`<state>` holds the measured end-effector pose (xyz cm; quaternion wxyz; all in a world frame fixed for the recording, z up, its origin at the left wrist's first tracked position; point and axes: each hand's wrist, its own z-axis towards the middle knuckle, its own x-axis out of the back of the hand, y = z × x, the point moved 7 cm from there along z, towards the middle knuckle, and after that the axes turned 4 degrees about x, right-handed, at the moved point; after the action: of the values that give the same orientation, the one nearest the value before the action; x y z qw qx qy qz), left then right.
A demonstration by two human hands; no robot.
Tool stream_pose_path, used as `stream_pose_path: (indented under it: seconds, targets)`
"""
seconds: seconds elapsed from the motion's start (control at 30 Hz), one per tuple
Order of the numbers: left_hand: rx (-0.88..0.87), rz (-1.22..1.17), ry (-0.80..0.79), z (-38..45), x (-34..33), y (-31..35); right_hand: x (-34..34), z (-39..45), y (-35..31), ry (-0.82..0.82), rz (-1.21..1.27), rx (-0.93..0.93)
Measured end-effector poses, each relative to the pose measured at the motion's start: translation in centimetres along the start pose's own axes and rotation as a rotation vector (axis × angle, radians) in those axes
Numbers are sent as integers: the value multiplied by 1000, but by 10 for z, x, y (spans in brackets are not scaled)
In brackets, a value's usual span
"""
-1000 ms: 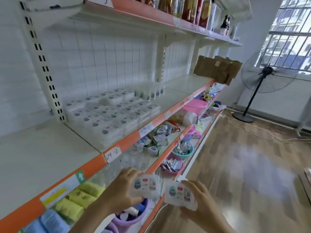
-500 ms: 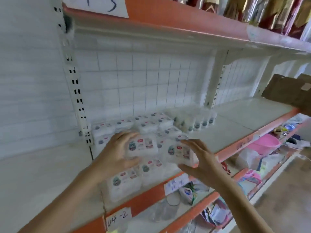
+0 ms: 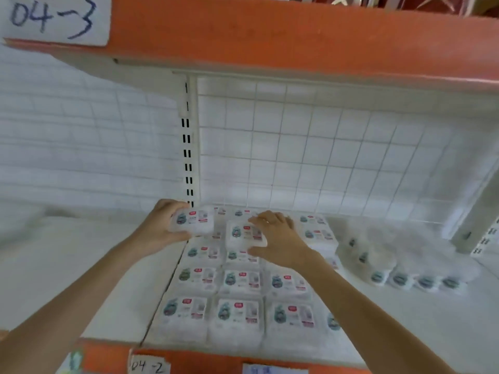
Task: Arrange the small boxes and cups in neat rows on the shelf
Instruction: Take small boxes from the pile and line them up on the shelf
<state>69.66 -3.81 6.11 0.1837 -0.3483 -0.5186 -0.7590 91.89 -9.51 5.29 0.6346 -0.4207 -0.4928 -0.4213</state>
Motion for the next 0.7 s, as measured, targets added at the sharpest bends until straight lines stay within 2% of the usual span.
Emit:
stream_pose_path:
  seconds: [0.13,0.33,0.7]
  targets:
    - [102,30,41,-11,1,-11,-13,25,1,-66,-33,5]
    - [165,17,27,-9,-5,-18,-30,36,5,-65,-156,20]
    - [197,-143,-75,11,-46,-29,-28,24,19,-4,-10,9]
